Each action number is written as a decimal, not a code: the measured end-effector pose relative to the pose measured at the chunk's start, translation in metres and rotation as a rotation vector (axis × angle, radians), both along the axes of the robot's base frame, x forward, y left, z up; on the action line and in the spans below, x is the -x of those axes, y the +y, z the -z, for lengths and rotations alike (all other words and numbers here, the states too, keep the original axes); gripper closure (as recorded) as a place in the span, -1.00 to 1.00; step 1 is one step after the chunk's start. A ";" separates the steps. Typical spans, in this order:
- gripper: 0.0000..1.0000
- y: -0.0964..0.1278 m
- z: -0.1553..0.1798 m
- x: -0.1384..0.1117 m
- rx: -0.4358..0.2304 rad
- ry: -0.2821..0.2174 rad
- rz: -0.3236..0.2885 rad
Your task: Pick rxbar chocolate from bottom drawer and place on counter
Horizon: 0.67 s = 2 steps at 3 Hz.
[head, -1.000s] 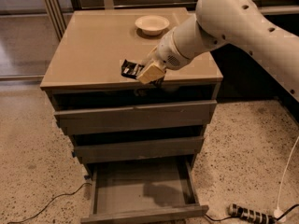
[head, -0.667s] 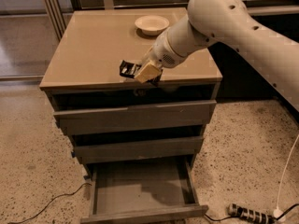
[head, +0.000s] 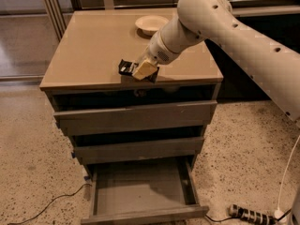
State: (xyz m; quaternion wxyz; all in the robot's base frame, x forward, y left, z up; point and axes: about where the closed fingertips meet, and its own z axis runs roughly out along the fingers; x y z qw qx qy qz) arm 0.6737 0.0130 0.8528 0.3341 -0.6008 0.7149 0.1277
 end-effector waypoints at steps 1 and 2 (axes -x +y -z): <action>1.00 0.001 -0.004 -0.017 0.010 -0.017 0.003; 1.00 0.005 -0.010 -0.038 0.016 -0.033 0.003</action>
Offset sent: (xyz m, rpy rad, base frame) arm 0.0434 -0.0003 0.0256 -0.0162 -0.0637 -0.0136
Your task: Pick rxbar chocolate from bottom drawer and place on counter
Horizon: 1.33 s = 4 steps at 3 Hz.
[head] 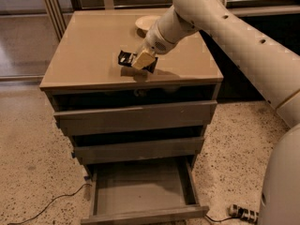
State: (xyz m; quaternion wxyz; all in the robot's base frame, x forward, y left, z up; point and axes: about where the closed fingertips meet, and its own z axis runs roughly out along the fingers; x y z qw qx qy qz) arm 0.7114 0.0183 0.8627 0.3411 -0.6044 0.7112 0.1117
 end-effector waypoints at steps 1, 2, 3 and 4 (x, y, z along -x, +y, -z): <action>1.00 0.001 0.007 -0.007 0.006 0.014 0.001; 1.00 0.000 0.016 -0.013 0.010 0.043 0.010; 1.00 -0.002 0.024 -0.017 0.013 0.074 0.023; 1.00 -0.006 0.031 -0.020 0.013 0.099 0.037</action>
Offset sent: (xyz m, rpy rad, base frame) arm 0.0209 -0.0071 -0.0228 -0.0150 0.0761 -0.0312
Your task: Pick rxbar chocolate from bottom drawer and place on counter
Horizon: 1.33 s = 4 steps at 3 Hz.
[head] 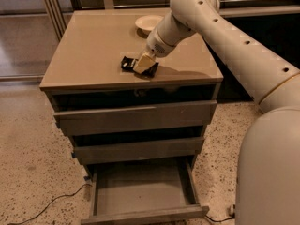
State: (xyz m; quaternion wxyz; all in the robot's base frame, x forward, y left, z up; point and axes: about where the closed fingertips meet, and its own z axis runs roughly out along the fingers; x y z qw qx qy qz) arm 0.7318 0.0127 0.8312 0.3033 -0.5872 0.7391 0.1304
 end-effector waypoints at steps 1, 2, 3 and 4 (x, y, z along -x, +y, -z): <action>1.00 -0.005 0.008 -0.003 -0.007 0.030 0.014; 1.00 -0.005 0.008 -0.003 -0.007 0.030 0.014; 0.63 -0.005 0.006 -0.003 -0.008 0.031 0.014; 0.02 -0.005 0.006 -0.003 -0.008 0.031 0.014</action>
Offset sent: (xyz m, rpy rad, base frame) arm 0.0038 -0.0138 -0.0062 0.0115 0.0335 -0.0294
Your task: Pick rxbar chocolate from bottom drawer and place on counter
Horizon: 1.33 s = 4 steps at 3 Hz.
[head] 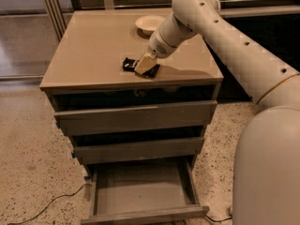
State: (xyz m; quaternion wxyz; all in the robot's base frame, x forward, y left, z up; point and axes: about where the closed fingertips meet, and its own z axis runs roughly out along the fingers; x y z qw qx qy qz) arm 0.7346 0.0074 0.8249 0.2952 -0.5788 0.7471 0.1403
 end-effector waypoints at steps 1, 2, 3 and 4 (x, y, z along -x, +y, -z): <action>-0.42 0.000 0.000 0.000 0.000 0.000 0.000; -0.92 0.000 0.000 0.000 0.000 0.000 0.000; -1.00 0.000 0.000 0.000 0.000 0.000 0.000; -1.00 0.000 0.000 0.000 0.000 0.000 0.000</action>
Offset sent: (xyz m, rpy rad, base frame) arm 0.0000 0.0000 0.0000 0.0000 0.0000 0.0000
